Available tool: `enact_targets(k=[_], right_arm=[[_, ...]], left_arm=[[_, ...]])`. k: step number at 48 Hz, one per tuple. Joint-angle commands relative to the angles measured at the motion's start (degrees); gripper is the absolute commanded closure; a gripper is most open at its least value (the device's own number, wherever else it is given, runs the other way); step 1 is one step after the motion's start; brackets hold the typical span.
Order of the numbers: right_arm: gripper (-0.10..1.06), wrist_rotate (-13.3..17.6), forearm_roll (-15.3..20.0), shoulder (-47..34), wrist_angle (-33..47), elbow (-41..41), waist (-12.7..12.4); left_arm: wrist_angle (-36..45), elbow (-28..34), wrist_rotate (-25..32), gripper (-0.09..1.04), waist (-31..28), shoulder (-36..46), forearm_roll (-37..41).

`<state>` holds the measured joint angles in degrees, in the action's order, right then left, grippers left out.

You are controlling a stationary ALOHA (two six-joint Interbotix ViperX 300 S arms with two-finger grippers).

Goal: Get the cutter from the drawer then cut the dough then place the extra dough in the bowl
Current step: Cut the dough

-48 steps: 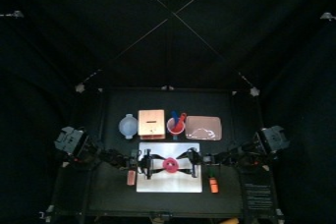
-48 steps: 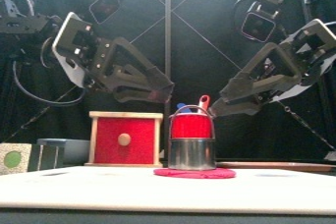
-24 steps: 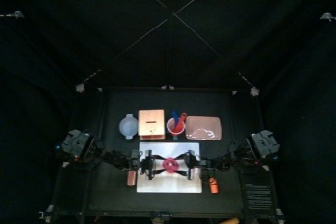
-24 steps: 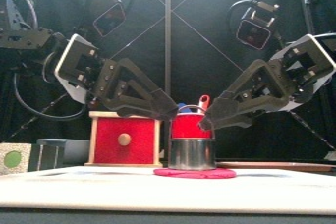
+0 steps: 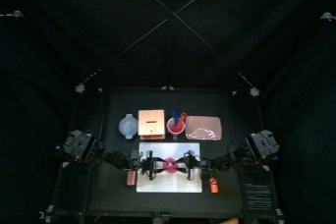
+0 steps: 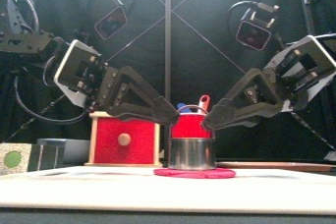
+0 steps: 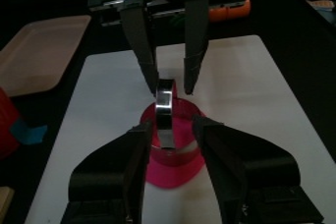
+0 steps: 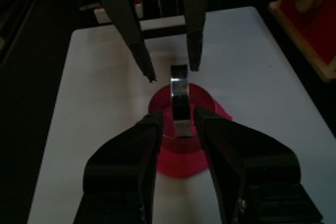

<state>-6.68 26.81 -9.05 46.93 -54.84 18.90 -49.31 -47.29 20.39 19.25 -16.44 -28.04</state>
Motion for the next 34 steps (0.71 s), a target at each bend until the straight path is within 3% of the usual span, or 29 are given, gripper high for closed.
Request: enact_targets(k=[1, 15, 25, 34], right_arm=[[0.26, 0.0, 0.0, 0.62, -0.44, 0.79, -0.18], [0.28, 0.09, -0.18, 0.0, -1.23, 1.49, -0.26], [0.28, 0.09, -0.26, -0.97, -2.2, 2.11, -0.35], [0.28, 0.09, -0.26, -1.23, -2.9, 2.2, -0.79]], left_arm=[[-0.18, 1.76, 0.0, 0.18, -0.09, 0.09, 0.35], [0.79, 2.2, 0.0, 0.2, -0.44, -0.44, 0.26], [1.49, 1.85, 0.0, 0.28, -0.53, -0.62, 0.18], [6.06, 1.76, 0.09, 0.32, -0.53, -0.79, 0.18]])
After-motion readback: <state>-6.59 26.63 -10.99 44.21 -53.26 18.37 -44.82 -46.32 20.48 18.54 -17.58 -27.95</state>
